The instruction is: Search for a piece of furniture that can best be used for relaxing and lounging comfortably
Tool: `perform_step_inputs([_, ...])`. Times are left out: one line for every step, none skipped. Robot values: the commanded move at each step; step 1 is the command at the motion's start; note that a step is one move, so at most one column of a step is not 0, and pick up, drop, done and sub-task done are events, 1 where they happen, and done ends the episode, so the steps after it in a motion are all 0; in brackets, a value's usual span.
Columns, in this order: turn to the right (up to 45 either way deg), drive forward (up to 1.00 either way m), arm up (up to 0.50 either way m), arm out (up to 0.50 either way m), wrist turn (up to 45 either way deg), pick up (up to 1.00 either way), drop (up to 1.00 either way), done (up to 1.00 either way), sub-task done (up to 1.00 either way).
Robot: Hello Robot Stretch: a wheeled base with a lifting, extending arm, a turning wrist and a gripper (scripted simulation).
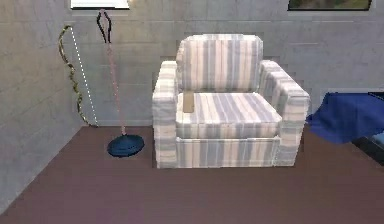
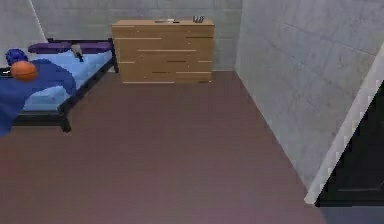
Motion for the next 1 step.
perform_step_inputs([-3.0, 0.00, 0.00, 0.00, 0.0, 0.00, 0.00, 0.00, 0.00])
